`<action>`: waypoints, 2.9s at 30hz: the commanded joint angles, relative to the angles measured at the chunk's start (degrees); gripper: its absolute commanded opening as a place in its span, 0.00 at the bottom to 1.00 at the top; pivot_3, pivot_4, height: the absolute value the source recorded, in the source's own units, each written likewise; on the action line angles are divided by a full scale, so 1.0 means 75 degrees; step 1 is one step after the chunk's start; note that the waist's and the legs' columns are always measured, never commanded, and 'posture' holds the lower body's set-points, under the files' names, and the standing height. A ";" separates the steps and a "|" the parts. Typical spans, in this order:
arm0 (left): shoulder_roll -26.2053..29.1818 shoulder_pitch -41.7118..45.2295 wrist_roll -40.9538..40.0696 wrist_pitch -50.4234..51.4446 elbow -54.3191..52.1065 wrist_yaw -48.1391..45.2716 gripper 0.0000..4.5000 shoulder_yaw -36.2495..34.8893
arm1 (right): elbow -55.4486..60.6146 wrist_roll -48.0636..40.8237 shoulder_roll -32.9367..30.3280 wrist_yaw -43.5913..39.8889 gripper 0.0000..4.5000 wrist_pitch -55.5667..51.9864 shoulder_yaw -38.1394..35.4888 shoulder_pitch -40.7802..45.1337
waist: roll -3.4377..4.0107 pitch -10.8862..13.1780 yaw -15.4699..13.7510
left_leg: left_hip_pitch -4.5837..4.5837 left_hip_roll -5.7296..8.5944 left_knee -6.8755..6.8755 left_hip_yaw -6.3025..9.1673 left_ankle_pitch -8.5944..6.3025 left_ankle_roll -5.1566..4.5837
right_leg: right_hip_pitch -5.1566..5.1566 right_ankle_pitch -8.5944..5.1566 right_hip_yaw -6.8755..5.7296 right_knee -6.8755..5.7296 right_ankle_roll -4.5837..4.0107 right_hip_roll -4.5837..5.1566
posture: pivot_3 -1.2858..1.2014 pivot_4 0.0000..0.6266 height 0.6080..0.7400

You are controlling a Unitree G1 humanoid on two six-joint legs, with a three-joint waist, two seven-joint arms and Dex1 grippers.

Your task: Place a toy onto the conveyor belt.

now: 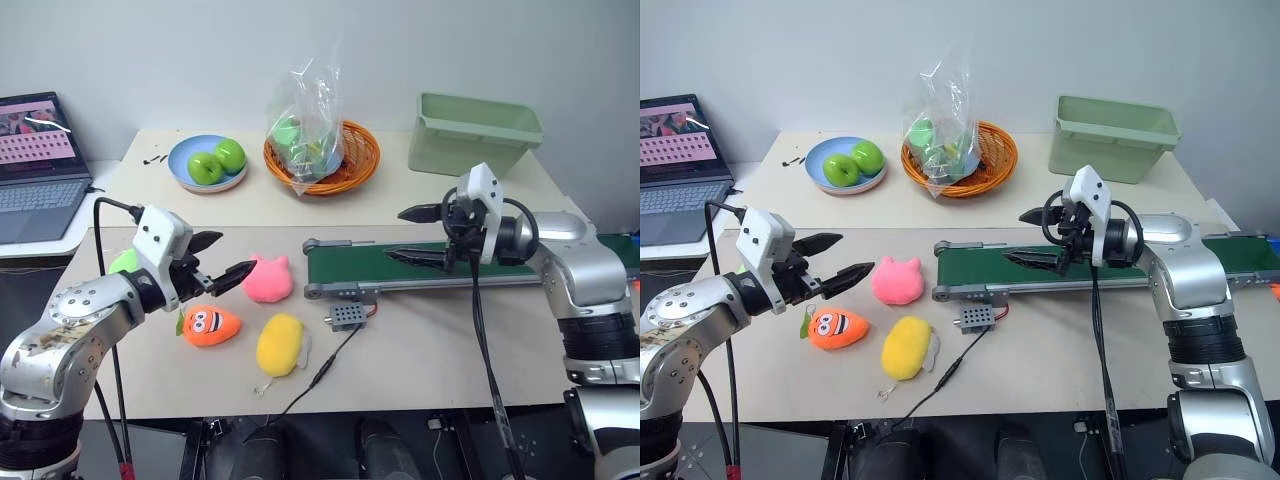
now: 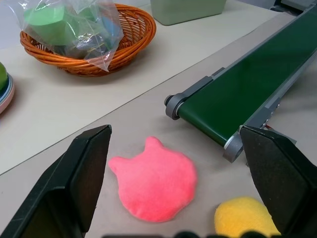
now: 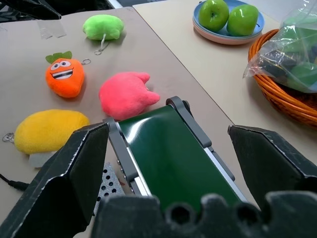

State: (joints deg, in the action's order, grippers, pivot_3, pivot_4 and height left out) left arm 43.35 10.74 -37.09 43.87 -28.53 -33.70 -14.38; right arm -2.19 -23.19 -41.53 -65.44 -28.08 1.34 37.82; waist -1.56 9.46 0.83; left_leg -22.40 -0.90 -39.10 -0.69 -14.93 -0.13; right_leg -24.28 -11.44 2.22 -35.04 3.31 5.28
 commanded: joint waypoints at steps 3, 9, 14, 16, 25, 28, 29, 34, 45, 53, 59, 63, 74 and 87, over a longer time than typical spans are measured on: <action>0.0021 0.0152 0.0038 -0.0219 -0.0129 -0.0056 0.97 -0.0122 | 0.0018 -0.0139 0.0026 0.0009 1.00 0.0118 -0.0254 0.0266 | 0.0000 0.0000 0.0001 | 0.0000 0.0000 0.0000 0.0000 0.0000 0.0000 | 0.0000 0.0000 0.0000 0.0000 0.0000 0.0000 | 0.52 0.24 1.00; 0.0092 0.0143 0.0095 -0.0224 0.0034 0.0048 0.97 -0.0464 | -0.0053 -0.0164 0.0063 -0.0017 1.00 0.0158 -0.0262 0.0318 | 0.0000 0.0000 0.0005 | 0.0000 0.0000 0.0000 0.0000 0.0000 0.0000 | 0.0000 0.0000 0.0000 -0.0001 0.0000 0.0000 | 0.52 0.24 1.00; 0.0046 -0.0074 0.0363 -0.0365 0.0272 0.0332 0.97 -0.1037 | -0.0181 -0.0163 0.0080 -0.0063 1.00 0.0188 -0.0234 0.0421 | 0.0000 0.0000 0.0013 | 0.0001 -0.0001 0.0001 0.0000 0.0000 0.0000 | -0.0001 0.0000 0.0000 -0.0001 0.0000 -0.0001 | 0.52 0.24 1.00; -0.0156 -0.0154 0.0424 -0.0401 0.0402 0.0573 0.97 -0.1182 | -0.0253 -0.0192 0.0116 -0.0110 1.00 0.0187 -0.0219 0.0542 | 0.0000 0.0000 0.0006 | 0.0001 0.0000 0.0001 0.0000 0.0000 0.0000 | -0.0001 0.0000 0.0000 -0.0001 0.0000 0.0000 | 0.52 0.24 1.00; -0.1111 -0.0537 -0.0145 -0.0009 0.0833 0.1413 0.97 -0.2421 | -0.0495 -0.0630 0.0254 -0.0659 1.00 -0.0014 -0.0259 0.0930 | -0.0001 0.0000 0.0005 | 0.0000 -0.0002 0.0001 0.0002 0.0000 0.0000 | 0.0000 0.0001 -0.0003 -0.0001 -0.0001 0.0001 | 0.52 0.24 1.00; -0.1372 -0.0495 -0.0821 0.0434 0.1274 0.1827 0.97 -0.3155 | -0.0635 -0.0501 0.0295 -0.0826 1.00 0.0115 -0.0117 0.0996 | -0.0001 0.0000 0.0003 | 0.0001 -0.0002 0.0001 0.0001 0.0000 0.0000 | -0.0001 0.0001 -0.0003 -0.0003 -0.0001 0.0001 | 0.52 0.24 1.00; -0.1498 -0.0447 -0.1174 0.0674 0.1542 0.2083 0.97 -0.3572 | -0.0721 -0.0439 0.0340 -0.0847 1.00 0.0164 -0.0074 0.1051 | 0.0000 0.0000 0.0003 | 0.0003 -0.0002 0.0001 0.0001 0.0000 0.0000 | 0.0000 0.0001 -0.0003 -0.0004 -0.0001 0.0001 | 0.52 0.24 1.00; -0.2017 -0.0340 -0.2589 0.1229 0.2401 0.3196 0.97 -0.5010 | -0.0986 -0.0229 0.0433 -0.0956 1.00 0.0348 0.0066 0.1210 | -0.0001 0.0000 0.0029 | 0.0009 -0.0005 0.0002 0.0003 0.0000 0.0000 | 0.0000 0.0001 -0.0003 -0.0007 -0.0002 0.0000 | 0.52 0.24 1.00; -0.2982 -0.0011 -0.4658 0.1205 0.4538 0.5506 0.97 -0.6058 | -0.1178 -0.0017 0.0414 -0.0991 1.00 0.0463 0.0095 0.1426 | -0.0013 -0.0002 -0.0014 | 0.0009 0.0004 0.0001 0.0015 0.0001 0.0006 | 0.0005 0.0003 -0.0007 -0.0008 -0.0004 0.0010 | 0.52 0.24 1.00; -0.2761 0.0502 -0.4182 0.0317 0.6200 0.4736 0.97 -0.5525 | -0.1164 0.0063 0.0339 -0.0900 1.00 0.0414 0.0038 0.1454 | -0.0015 -0.0001 -0.0012 | 0.0014 0.0006 0.0006 0.0006 0.0005 0.0012 | 0.0004 0.0005 -0.0006 -0.0009 -0.0007 0.0005 | 0.52 0.24 1.00; -0.2163 0.1472 -0.3626 -0.0333 0.8143 0.4039 0.97 -0.5220 | -0.1012 0.0033 0.0154 -0.0872 1.00 0.0297 -0.0038 0.1388 | -0.0015 -0.0001 -0.0022 | 0.0006 0.0009 0.0007 0.0009 0.0008 0.0017 | 0.0004 0.0005 -0.0015 -0.0004 -0.0008 0.0005 | 0.52 0.24 1.00; -0.1895 0.2071 -0.3279 -0.0697 0.9238 0.3538 0.97 -0.5043 | -0.0823 -0.0019 -0.0003 -0.0823 1.00 0.0197 -0.0073 0.1284 | -0.0015 -0.0001 -0.0009 | 0.0008 0.0010 0.0008 0.0009 0.0008 0.0017 | 0.0006 0.0005 -0.0016 -0.0004 -0.0008 0.0005 | 0.52 0.24 1.00; -0.1538 0.3203 -0.2360 -0.1446 1.1259 0.2637 0.83 -0.4574 | -0.0410 -0.0057 -0.0308 -0.0611 1.00 -0.0009 -0.0218 0.1109 | -0.0015 -0.0001 -0.0020 | 0.0008 0.0010 0.0011 0.0010 0.0008 0.0017 | 0.0004 0.0005 -0.0018 -0.0006 -0.0007 0.0006 | 0.52 0.24 1.00; -0.1951 0.3568 -0.2748 -0.1833 0.8641 0.3183 0.16 -0.4879 | -0.0449 0.0023 -0.0332 -0.0497 1.00 0.0039 -0.0180 0.1102 | -0.0023 0.0003 -0.0019 | -0.0007 0.0005 0.0010 0.0014 0.0008 0.0018 | -0.0004 0.0008 -0.0019 -0.0008 -0.0004 0.0010 | 0.52 0.24 1.00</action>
State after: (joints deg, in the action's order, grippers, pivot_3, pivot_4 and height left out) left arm 29.20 36.03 -56.20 30.87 45.33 -11.15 -51.33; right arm -6.99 -22.71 -43.21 -69.63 -28.11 1.53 45.56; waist -1.72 9.48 0.69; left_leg -22.47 -0.86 -39.02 -0.57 -14.88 0.00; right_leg -24.31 -11.38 2.07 -35.11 3.29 5.37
